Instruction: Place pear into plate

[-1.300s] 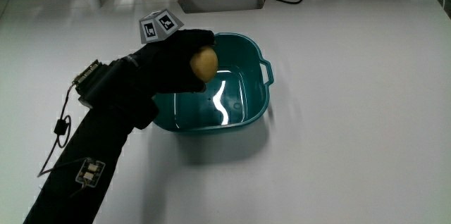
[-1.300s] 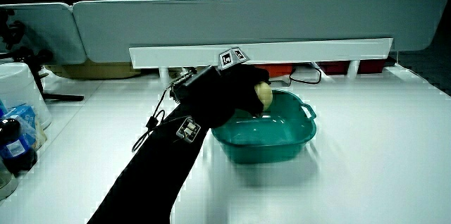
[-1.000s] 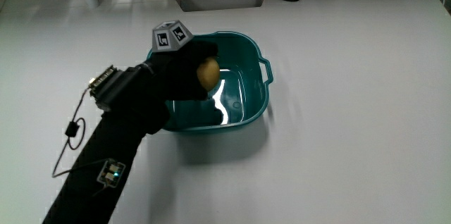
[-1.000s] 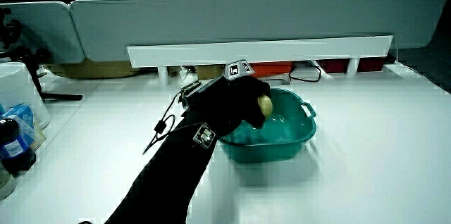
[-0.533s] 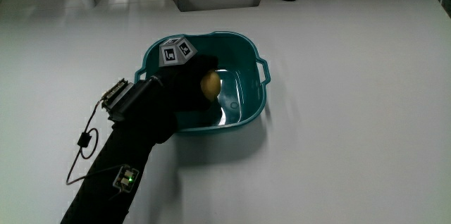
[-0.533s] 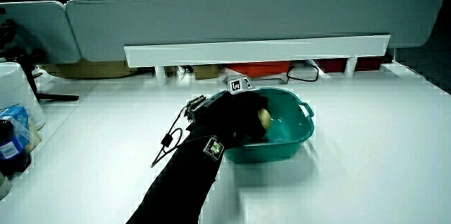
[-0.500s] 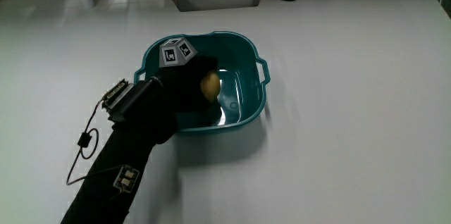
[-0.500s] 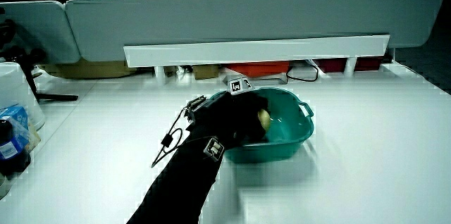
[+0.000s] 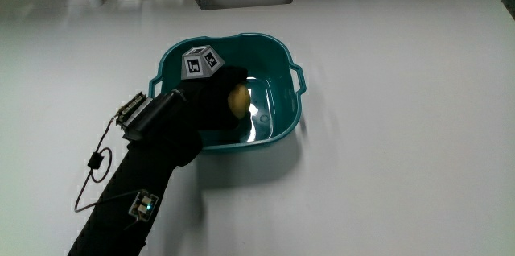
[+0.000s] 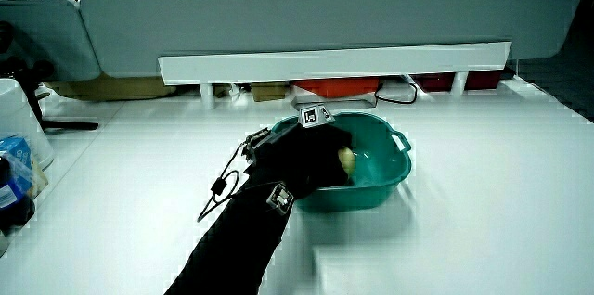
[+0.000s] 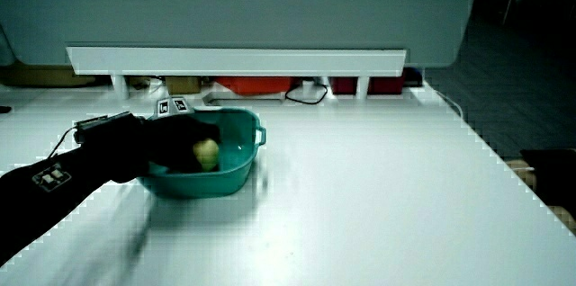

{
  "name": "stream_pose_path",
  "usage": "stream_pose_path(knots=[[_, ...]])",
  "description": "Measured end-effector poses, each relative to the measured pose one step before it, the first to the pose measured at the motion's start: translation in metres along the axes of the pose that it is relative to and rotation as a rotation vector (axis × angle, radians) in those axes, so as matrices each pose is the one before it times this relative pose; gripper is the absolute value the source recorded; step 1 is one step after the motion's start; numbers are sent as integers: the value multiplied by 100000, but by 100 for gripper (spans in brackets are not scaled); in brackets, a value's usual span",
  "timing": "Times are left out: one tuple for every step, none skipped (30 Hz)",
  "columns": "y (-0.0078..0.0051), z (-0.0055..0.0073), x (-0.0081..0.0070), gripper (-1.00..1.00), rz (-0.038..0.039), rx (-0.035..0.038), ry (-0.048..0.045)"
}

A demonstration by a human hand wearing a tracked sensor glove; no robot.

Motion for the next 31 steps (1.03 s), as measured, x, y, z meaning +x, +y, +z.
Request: stream_pose_path(knots=[[149,-87,29,0,-133,-136,427],[-86,27,184,0,-383,-394,1971],[105,-56,-38,0,-249,-42,-348],[118,-67,-35,0,162,-916,-223],[123,-61,-81,0,54,-715,219],[-195,4,134,0,545,-1185,-199],[149,-79,-52,0,41,-596,634],[104,-80,24,0,689,-1488,351],[-67,3,133,-7,11,-802,1010],[31,-11,22,-14,-335,-650,100],[213,-75,-102,-21,-249,-573,867],[-183,23,65,-29,194,42,-218],[274,-95,-197,-36,-1001,-323,379],[-230,43,88,-43,1230,-1347,-388],[28,20,44,-50,191,-1010,72],[21,38,104,-57,144,-346,955],[-80,108,164,-64,-764,445,1273],[49,78,-20,-71,-932,606,82],[-39,110,-76,-79,-1401,450,-1487],[-231,132,52,-86,-227,397,-1189],[21,98,-57,-93,515,-816,-690],[-52,138,-42,-100,-645,1150,86],[22,116,-117,-100,250,35,-682],[-122,181,-19,-100,-58,-99,-552],[-289,205,56,-100,153,-75,-1408],[151,134,-291,-100,-397,590,-781],[-232,211,-18,-100,-1191,320,-481],[-262,206,-7,-100,-614,75,-1403],[-292,243,-62,-100,-833,540,-2623],[-314,273,-42,-100,-840,14,-1244],[-79,291,-197,-100,-1769,218,-975]])
